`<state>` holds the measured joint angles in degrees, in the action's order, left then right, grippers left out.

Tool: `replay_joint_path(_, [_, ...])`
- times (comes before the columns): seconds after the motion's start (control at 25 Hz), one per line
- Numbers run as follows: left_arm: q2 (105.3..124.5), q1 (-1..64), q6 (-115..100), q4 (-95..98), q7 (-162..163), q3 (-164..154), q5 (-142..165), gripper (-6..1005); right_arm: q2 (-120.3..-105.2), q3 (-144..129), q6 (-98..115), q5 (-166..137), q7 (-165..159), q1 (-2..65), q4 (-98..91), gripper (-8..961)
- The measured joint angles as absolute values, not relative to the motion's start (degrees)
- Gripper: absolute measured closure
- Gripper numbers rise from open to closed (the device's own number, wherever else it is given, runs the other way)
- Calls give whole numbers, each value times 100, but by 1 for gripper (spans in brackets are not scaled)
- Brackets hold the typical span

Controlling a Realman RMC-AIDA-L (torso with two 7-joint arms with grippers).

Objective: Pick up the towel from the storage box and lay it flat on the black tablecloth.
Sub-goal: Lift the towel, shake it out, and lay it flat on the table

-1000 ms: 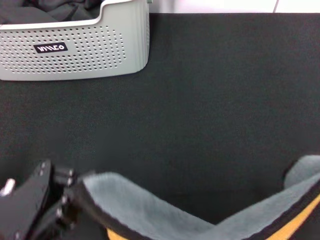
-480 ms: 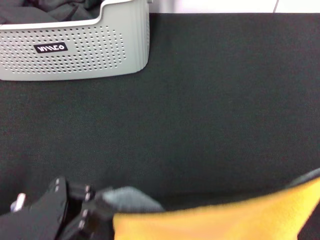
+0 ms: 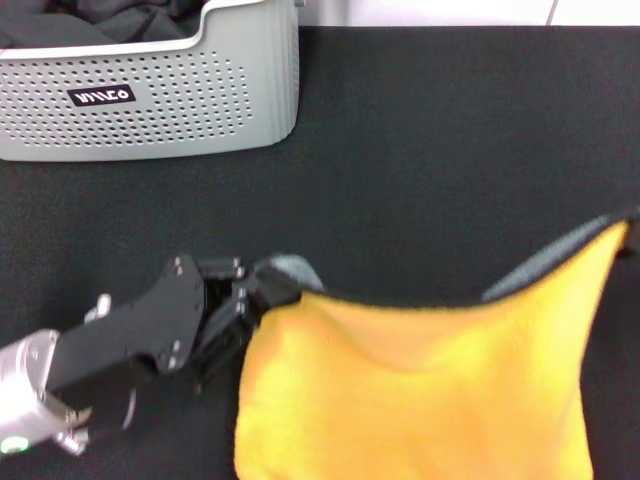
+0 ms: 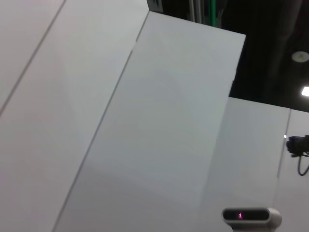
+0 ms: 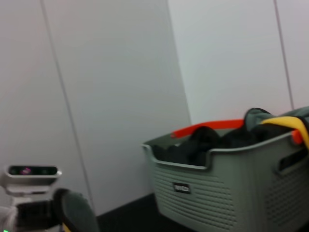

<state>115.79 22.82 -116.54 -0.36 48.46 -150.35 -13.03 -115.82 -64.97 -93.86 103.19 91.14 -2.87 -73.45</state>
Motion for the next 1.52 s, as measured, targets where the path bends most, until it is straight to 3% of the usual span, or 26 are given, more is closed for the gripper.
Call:
replay_joint_path(0.32, [11647, 2660, -11357, -303, 5062, -15003, -2078, 975, -11558, -6595, -8240, 9875, 9142, 553, -6936, 884])
replay_joint_path(0.76, [11799, 3016, -10007, -373, 5206, -15003, -2577, 974, -11407, -6547, -7666, 9610, 9326, 2032, -5109, 873])
replay_joint_path(1.0, [11953, 3030, -9084, -367, 4924, -15003, -2955, 974, -11454, -6591, -7065, 9467, 9510, 2352, -4743, 866])
replay_joint_path(1.24, [11991, 2997, -8273, -263, 4854, -15002, -3292, 973, -11479, -6600, -6562, 9466, 9570, 2458, -4404, 860])
replay_joint_path(1.52, [12030, 2945, -7649, 19, 4536, -15003, -3450, 973, -11616, -6596, -6095, 9569, 10023, 2771, -3675, 853])
